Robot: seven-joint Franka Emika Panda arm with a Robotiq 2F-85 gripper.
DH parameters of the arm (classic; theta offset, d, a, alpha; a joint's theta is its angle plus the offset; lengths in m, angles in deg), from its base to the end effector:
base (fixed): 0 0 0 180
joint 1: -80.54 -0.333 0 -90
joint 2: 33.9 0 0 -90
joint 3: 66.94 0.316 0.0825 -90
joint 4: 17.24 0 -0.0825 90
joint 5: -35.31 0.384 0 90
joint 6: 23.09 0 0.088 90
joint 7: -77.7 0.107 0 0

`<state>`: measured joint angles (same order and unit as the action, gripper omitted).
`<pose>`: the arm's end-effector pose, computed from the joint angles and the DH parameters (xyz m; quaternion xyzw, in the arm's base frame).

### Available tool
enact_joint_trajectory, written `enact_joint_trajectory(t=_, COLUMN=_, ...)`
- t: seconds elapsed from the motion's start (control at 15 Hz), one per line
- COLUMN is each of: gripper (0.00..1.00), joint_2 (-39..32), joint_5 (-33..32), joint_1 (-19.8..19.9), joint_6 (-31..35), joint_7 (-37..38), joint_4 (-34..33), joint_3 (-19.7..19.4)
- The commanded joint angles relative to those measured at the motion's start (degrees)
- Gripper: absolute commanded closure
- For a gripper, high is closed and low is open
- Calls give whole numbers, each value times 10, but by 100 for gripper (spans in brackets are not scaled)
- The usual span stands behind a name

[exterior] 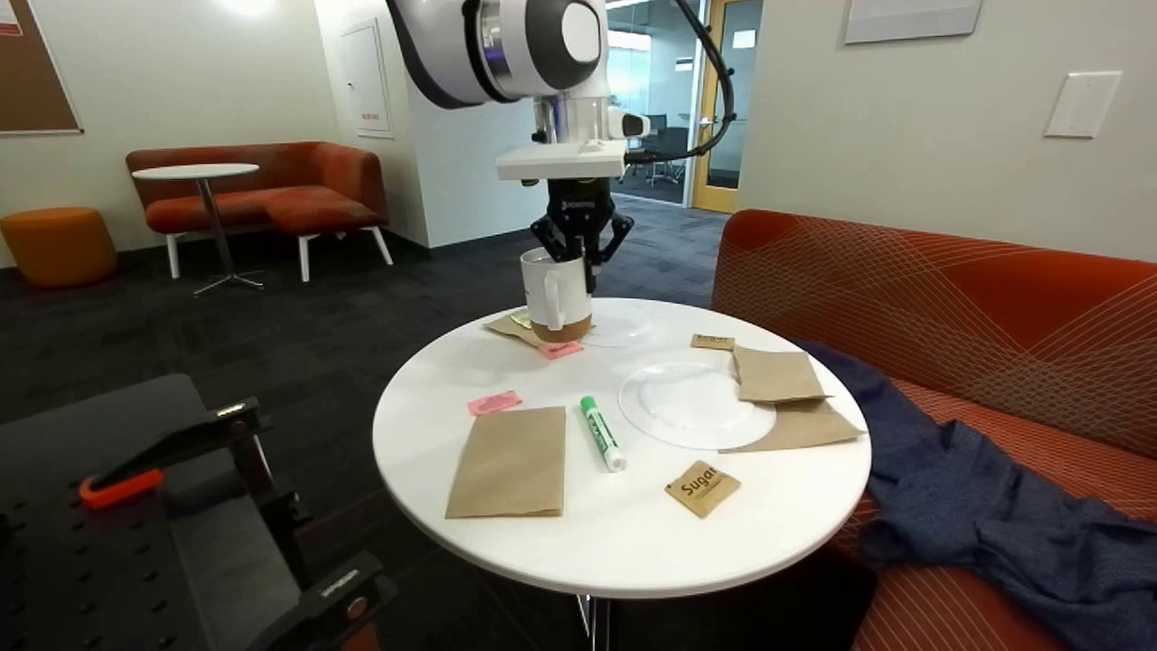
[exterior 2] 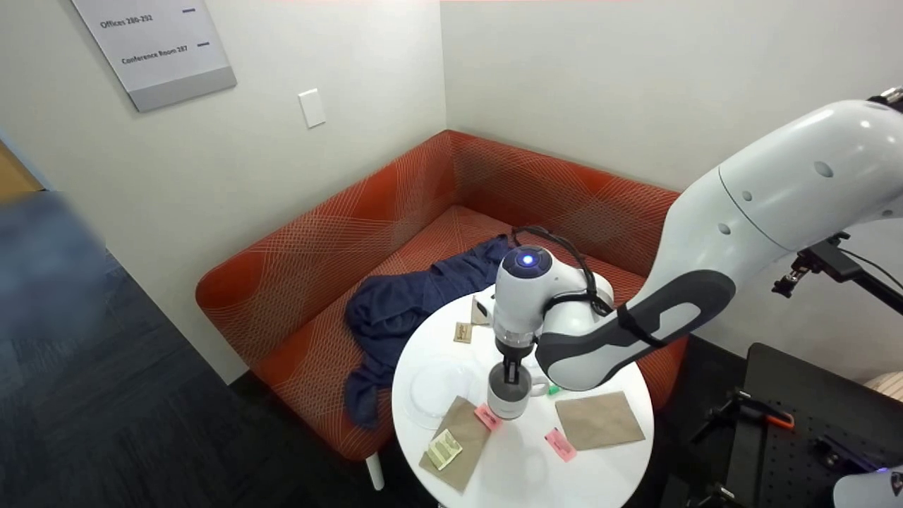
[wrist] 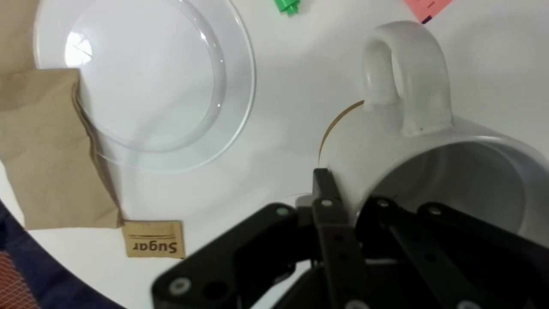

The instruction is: Move the white mug to the right side of the table

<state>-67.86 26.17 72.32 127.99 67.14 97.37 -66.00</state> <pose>0.5996 0.1006 0.1612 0.9706 0.2371 0.0217 0.0358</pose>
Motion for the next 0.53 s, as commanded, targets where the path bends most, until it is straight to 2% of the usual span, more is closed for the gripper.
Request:
enact_joint_trajectory(t=0.0, gripper=97, joint_2=9, joint_5=-12, joint_1=1, joint_6=-25, joint_7=43, joint_4=-15, joint_3=-18)
enact_joint_trajectory(t=0.47, gripper=97, joint_2=-25, joint_5=-8, joint_1=3, joint_6=-26, joint_7=77, joint_4=-57, joint_3=-32)
